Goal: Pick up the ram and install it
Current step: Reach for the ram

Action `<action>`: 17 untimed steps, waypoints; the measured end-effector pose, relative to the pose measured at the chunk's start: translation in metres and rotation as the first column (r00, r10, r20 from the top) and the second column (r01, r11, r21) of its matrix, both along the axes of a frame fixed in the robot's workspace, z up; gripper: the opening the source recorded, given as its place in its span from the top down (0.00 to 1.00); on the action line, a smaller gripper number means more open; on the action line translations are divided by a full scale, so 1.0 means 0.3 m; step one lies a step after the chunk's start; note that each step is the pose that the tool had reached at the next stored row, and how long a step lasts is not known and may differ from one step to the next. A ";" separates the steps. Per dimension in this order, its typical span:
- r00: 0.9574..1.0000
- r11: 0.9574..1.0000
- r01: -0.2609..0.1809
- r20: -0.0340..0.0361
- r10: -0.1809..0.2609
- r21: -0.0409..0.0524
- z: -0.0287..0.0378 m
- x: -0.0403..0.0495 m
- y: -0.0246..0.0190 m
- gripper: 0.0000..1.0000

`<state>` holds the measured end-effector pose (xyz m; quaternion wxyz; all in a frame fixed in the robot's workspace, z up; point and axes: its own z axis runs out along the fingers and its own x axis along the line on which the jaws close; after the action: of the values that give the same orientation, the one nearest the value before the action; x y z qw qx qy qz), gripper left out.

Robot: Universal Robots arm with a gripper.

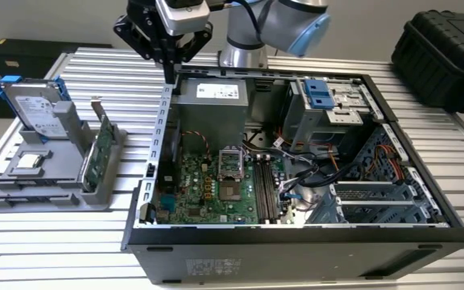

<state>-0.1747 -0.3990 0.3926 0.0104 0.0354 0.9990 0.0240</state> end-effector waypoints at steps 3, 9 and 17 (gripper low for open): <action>1.000 1.000 0.000 0.000 0.000 0.000 0.000 -0.006 0.000 1.00; 1.000 1.000 0.000 0.000 0.000 0.000 0.000 -0.019 0.000 1.00; 1.000 1.000 0.000 0.000 0.000 0.000 0.000 -0.037 0.000 1.00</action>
<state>-0.1857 -0.3990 0.3926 0.0104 0.0354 0.9990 0.0240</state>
